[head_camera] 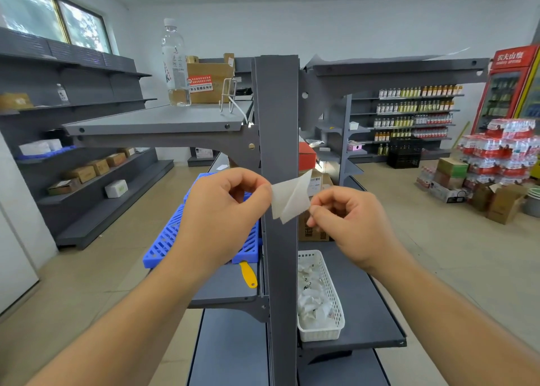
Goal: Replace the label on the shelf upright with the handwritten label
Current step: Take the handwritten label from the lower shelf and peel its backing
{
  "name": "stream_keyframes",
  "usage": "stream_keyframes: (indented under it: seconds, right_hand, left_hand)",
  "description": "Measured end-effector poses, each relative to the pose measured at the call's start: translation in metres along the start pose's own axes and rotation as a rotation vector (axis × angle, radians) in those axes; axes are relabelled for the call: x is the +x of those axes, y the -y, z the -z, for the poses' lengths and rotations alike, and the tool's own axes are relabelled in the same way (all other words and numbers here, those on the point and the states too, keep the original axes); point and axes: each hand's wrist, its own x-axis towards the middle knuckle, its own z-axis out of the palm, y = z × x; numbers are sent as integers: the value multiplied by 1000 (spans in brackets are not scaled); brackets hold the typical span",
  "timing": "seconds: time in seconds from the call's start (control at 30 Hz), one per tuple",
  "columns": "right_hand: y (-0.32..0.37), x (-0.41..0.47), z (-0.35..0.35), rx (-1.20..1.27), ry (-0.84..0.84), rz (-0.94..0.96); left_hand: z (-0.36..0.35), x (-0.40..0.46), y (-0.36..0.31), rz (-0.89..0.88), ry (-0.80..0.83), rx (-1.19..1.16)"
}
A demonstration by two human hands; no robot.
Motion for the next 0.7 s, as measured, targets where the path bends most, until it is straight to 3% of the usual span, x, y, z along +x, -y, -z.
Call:
stream_keyframes:
  seconds: [0.37,0.5,0.6,0.7]
  right_hand:
    - [-66,9,14,-174,-35,-157]
    - [-106,10,18,-354,-51,-346]
    - [-139,7,16,-437,-2,-517]
    - [-166,1,8,-572,109,-565]
  left_hand:
    - [6,0,2,40,-54,14]
    - [9,-1,4,50,-76,-4]
    - [12,-4,9,62,-83,3]
    - [15,-8,13,76,-87,14]
